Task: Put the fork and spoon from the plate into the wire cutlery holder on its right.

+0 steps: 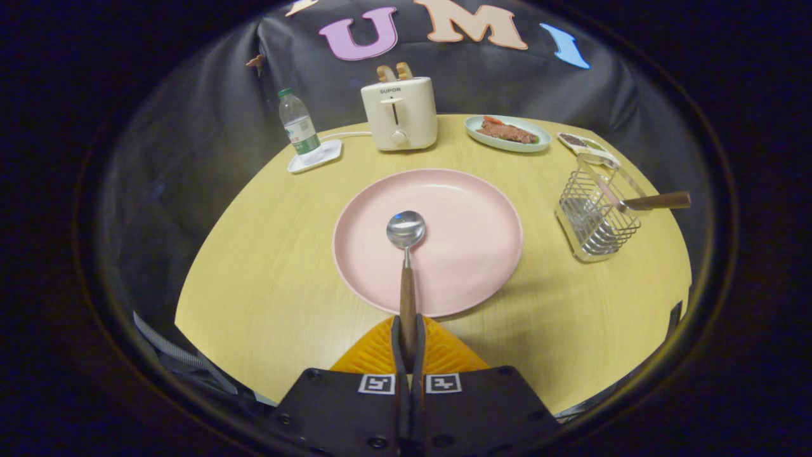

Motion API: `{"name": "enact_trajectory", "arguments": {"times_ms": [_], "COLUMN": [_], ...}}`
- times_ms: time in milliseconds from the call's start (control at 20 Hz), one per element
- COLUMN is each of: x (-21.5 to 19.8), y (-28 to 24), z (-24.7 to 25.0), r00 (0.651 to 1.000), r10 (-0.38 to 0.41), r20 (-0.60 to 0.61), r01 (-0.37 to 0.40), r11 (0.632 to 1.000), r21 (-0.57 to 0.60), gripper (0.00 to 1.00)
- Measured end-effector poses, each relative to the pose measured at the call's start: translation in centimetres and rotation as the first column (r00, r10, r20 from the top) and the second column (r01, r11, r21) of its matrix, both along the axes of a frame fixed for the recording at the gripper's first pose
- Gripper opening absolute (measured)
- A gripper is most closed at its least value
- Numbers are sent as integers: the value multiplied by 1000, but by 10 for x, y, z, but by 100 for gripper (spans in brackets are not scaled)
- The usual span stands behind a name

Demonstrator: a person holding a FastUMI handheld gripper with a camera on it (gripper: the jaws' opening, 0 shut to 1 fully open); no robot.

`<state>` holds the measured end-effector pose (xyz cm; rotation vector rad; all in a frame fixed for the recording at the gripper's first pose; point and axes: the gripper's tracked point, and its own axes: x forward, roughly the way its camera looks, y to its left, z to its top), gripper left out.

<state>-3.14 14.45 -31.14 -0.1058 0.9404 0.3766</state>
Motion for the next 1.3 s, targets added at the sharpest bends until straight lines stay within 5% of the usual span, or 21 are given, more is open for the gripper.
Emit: {"name": "enact_trajectory", "arguments": {"times_ms": [800, 1300], "x": [0, 52], "y": [-58, -139], "z": [96, 166], "r00": [999, 994], "r10": [35, -78], "r20": [-33, -79], "r01": [-33, 77], "r11": [999, 997], "r21": [33, -8], "gripper": [3, 3]}}
